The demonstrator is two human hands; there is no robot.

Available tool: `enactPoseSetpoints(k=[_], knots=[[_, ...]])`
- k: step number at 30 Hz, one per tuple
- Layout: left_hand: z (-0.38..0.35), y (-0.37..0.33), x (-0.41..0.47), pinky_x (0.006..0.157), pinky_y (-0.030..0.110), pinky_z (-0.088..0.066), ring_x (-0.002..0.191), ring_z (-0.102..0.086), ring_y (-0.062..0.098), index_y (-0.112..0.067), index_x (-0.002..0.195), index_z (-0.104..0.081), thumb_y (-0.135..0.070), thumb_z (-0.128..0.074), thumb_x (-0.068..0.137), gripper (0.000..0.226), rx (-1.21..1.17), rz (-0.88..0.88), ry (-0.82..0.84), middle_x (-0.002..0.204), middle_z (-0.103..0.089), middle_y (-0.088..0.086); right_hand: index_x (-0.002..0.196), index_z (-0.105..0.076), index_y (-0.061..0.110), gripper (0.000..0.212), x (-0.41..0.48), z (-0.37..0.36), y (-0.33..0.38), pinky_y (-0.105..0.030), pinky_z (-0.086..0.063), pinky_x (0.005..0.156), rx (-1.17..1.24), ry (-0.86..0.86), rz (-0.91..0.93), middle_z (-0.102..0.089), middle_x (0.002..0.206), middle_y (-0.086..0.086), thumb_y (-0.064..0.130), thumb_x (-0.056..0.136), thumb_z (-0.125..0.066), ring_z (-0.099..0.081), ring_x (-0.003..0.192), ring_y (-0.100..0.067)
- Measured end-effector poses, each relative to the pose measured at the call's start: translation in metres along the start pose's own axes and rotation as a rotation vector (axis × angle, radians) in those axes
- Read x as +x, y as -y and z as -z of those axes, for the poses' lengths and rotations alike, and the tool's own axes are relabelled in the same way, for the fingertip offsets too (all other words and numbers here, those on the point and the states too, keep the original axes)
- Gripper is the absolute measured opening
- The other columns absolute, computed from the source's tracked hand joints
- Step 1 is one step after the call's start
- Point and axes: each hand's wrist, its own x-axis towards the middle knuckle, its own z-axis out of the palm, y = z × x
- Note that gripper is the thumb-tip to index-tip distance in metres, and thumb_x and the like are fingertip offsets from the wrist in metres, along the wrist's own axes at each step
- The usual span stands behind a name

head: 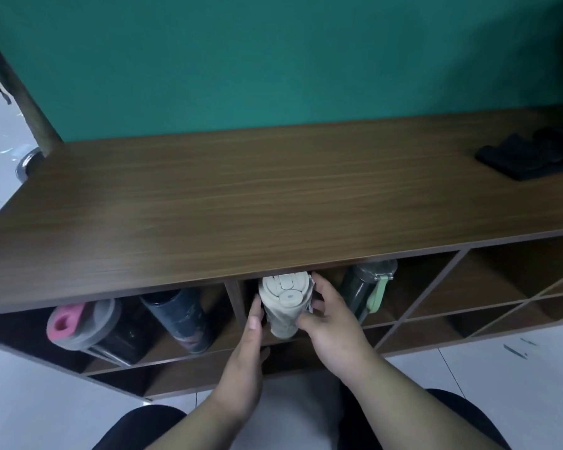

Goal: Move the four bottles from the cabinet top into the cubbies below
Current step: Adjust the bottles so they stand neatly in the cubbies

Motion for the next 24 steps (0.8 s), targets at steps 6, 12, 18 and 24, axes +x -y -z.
enactPoseSetpoints(k=[6, 12, 18, 24], knots=[[-0.001, -0.006, 0.001, 0.119, 0.049, -0.025, 0.144, -0.041, 0.009, -0.058, 0.151, -0.021, -0.08, -0.024, 0.081, 0.073, 0.04, -0.016, 0.053, 0.156, -0.039, -0.027, 0.144, -0.045, 0.038, 0.074, 0.0, -0.003, -0.005, -0.035, -0.046, 0.109, 0.034, 0.018, -0.019, -0.057, 0.14, 0.012, 0.016, 0.077, -0.065, -0.058, 0.119, 0.004], [0.0, -0.01, 0.001, 0.114, 0.044, -0.028, 0.143, -0.04, 0.004, -0.057, 0.15, -0.023, -0.081, -0.025, 0.079, 0.075, 0.033, 0.015, 0.021, 0.155, -0.04, -0.029, 0.135, -0.049, 0.048, 0.068, 0.0, -0.002, -0.007, -0.033, -0.048, 0.106, 0.006, 0.012, -0.01, -0.059, 0.137, 0.014, 0.011, 0.08, -0.066, -0.059, 0.115, 0.006], [0.002, -0.013, -0.001, 0.114, 0.04, -0.029, 0.135, -0.04, 0.001, -0.044, 0.147, -0.036, -0.077, -0.038, 0.087, 0.069, -0.031, 0.114, -0.06, 0.147, -0.042, -0.026, 0.154, -0.028, 0.021, 0.088, -0.008, -0.001, 0.0, -0.033, -0.046, 0.097, -0.068, -0.046, -0.188, -0.058, 0.134, 0.007, 0.026, 0.073, -0.063, -0.058, 0.12, -0.014], [0.037, -0.016, -0.032, 0.099, 0.038, -0.042, 0.114, -0.061, 0.01, -0.031, 0.116, -0.068, -0.063, -0.048, 0.09, 0.046, 0.0, 0.349, -0.178, 0.123, -0.07, -0.006, 0.127, -0.06, 0.02, 0.049, -0.033, -0.028, 0.007, -0.024, -0.047, 0.079, -0.34, 0.366, -0.368, -0.062, 0.099, 0.003, 0.029, 0.079, -0.063, -0.057, 0.084, -0.007]])
